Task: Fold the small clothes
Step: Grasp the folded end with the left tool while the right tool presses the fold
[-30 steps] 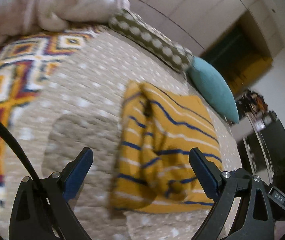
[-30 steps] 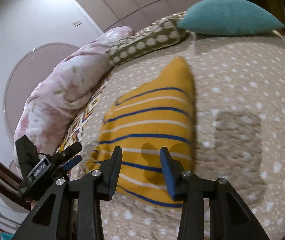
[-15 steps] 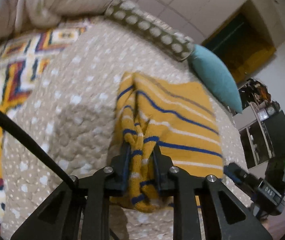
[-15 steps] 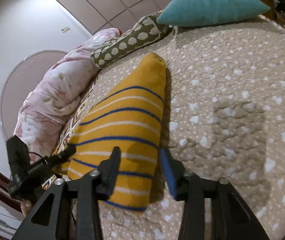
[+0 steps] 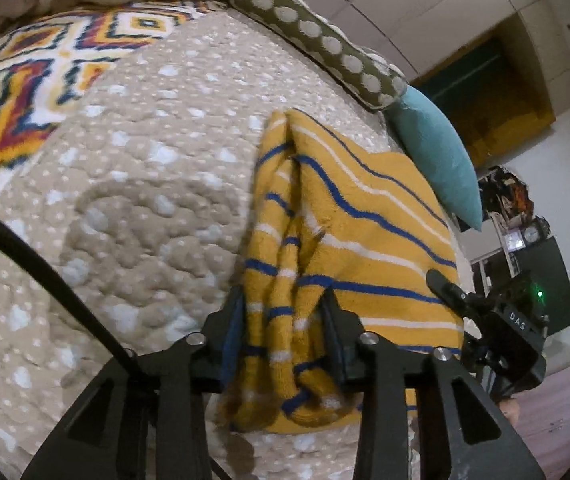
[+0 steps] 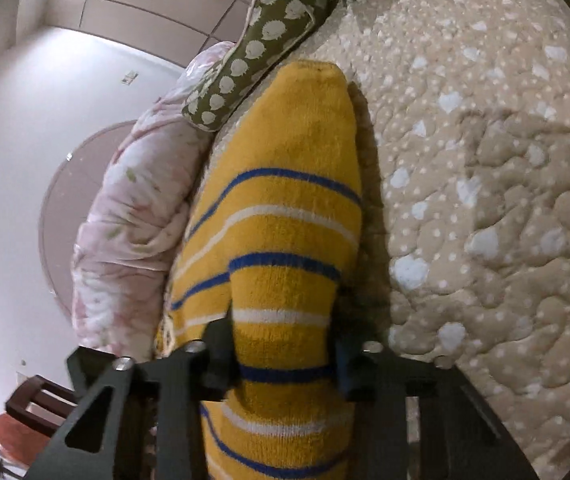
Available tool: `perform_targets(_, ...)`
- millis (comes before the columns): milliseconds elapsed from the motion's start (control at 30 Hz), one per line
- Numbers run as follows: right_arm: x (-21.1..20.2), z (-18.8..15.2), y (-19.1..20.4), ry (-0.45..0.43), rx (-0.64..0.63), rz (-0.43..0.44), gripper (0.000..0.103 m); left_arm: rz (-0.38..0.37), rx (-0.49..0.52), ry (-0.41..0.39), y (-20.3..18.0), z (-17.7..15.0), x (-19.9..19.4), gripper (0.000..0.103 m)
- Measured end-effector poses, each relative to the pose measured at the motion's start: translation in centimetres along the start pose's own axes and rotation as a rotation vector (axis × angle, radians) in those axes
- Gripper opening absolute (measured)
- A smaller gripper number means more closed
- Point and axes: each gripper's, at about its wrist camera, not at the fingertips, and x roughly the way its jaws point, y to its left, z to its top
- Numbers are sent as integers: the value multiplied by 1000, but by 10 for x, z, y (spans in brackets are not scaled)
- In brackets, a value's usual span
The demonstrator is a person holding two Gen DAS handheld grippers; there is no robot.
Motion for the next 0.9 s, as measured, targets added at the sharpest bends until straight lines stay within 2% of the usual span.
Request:
perform_targets(100,-21,3,12,-29,-51,-8,33,37,53,-11,-27,-6,8,30)
perform_targets(200,-44,5,18,-84,-79,-31,33,9,77,4,-47,-8,16,28)
perform_targets(233,-50,6,15,-99,-77,-43,33,-2,90,17,-53,-9,20,27)
perform_targets(300,-56,8,9,-109,-77,-96,34,26,128,28,-59,-12,22,26)
perform_targets(367,-47,6,3,-74,-73,-133,37,38,125,22,-56,-11,17,23)
perform_targets(433,-39,0,5,-70,-102,-188,51,19,92,29,-47,-7,12,22)
perform_targets(500,-34,-3,12,-73,-133,-214,57,20,73,24,-38,-5,7,21)
perform_targets(567,-35,-5,21,-78,-168,-254,58,42,70,12,-31,-4,3,21)
perform_targets(600,-39,-5,28,-97,-186,-281,58,54,74,12,-26,-5,0,21)
perform_targets(633,-48,-7,35,-148,-208,-320,58,98,77,10,-23,-5,-1,13)
perform_targets(667,-57,-11,41,-200,-233,-347,58,168,86,2,-20,-7,-2,0)
perform_targets(700,-65,-15,51,-256,-272,-369,58,260,107,-13,-17,-8,-3,0)
perform_targets(733,-71,-20,62,-293,-320,-389,58,292,105,-19,-10,-8,-3,0)
perform_targets(800,-70,-29,85,-310,-410,-412,58,209,44,-5,5,-5,-8,0)
perform_targets(867,-57,-36,101,-253,-469,-384,48,189,31,-9,11,-5,-15,0)
perform_targets(900,-46,-40,107,-205,-492,-357,28,202,35,-22,12,-5,-20,0)
